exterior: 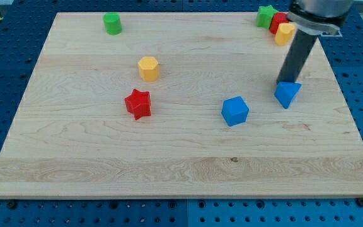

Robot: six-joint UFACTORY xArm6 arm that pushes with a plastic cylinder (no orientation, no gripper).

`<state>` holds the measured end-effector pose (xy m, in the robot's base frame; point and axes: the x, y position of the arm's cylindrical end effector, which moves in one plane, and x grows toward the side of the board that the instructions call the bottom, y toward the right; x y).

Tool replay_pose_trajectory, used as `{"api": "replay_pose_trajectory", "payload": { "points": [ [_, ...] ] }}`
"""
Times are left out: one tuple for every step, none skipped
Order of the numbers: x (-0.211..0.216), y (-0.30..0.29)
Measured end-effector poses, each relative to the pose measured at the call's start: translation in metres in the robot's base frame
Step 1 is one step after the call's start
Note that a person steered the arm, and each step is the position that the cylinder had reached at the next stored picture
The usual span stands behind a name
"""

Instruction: Push the blue triangle closer to the blue cube

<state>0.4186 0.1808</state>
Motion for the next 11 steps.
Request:
{"api": "replay_pose_trajectory", "payload": {
  "points": [
    [0.004, -0.008],
    [0.004, 0.035],
    [0.012, 0.070],
    [0.033, 0.051],
    [0.034, 0.030],
    [0.039, -0.002],
    [0.032, -0.008],
    [0.008, -0.009],
    [0.032, -0.034],
    [0.038, -0.040],
    [0.038, -0.040]
  ]
}}
